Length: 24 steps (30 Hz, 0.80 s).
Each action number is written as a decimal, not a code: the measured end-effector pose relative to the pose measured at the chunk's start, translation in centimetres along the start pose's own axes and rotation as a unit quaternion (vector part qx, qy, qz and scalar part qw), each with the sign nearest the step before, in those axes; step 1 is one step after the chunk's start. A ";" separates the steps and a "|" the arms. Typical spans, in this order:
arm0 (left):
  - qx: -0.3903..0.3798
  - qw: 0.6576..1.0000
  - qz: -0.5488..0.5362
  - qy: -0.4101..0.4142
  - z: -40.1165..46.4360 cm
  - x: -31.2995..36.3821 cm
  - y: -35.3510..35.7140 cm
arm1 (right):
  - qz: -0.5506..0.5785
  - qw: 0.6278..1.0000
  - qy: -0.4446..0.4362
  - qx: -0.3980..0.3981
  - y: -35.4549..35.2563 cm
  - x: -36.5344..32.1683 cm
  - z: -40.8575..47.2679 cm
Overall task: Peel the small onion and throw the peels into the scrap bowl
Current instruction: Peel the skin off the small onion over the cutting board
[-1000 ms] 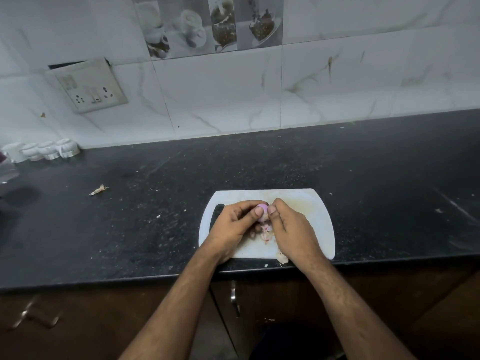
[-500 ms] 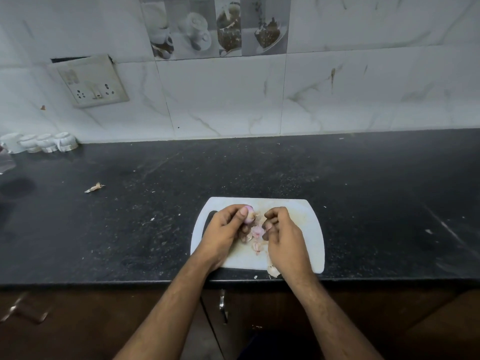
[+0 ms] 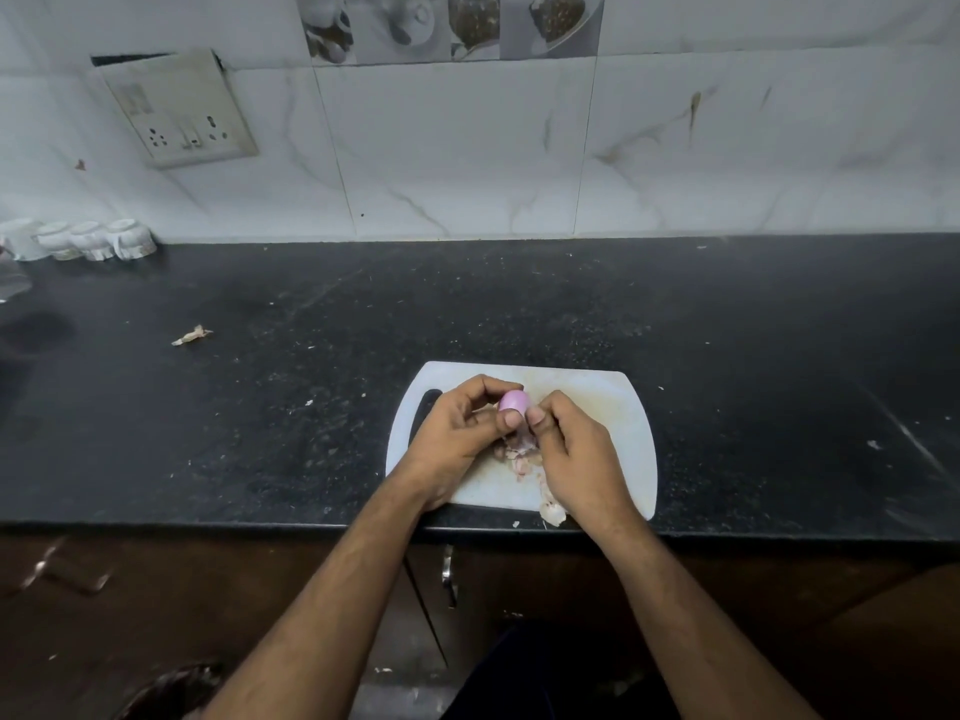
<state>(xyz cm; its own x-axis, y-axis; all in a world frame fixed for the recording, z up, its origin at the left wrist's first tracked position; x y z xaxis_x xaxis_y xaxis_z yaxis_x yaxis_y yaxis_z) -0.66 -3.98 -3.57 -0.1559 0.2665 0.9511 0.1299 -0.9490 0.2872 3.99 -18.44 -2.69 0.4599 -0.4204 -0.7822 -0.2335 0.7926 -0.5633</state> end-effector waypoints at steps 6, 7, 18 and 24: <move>0.015 1.000 0.013 0.014 -0.1 0.2 -0.1 | -0.025 1.000 0.003 -0.006 0.3 -0.1 0.2; 0.023 0.999 0.019 0.014 -0.1 0.1 -0.3 | -0.025 1.000 0.005 -0.007 0.3 -0.2 0.1; 0.069 0.995 0.063 0.018 -0.2 -0.1 -0.9 | -0.005 1.000 0.018 0.022 0.2 -0.2 -0.3; 0.030 0.999 0.044 0.003 -0.2 0.0 -0.3 | 0.034 0.997 0.043 0.048 -0.4 -0.1 -0.7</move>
<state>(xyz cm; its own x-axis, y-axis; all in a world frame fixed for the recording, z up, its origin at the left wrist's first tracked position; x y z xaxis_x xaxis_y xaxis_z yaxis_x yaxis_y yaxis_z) -0.87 -3.72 -3.67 -0.1472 0.1821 0.9722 0.2020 -0.9566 0.2098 3.45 -18.99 -2.52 0.3687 -0.3976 -0.8402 -0.1774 0.8572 -0.4834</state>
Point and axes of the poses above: each hand's wrist, its own z-axis towards the middle knuckle, its own y-axis out of the palm, x = y × z, the point moved 6 cm from there along z, towards the middle knuckle, and after that the axes turned 4 degrees about -z, right-handed, at the moved point
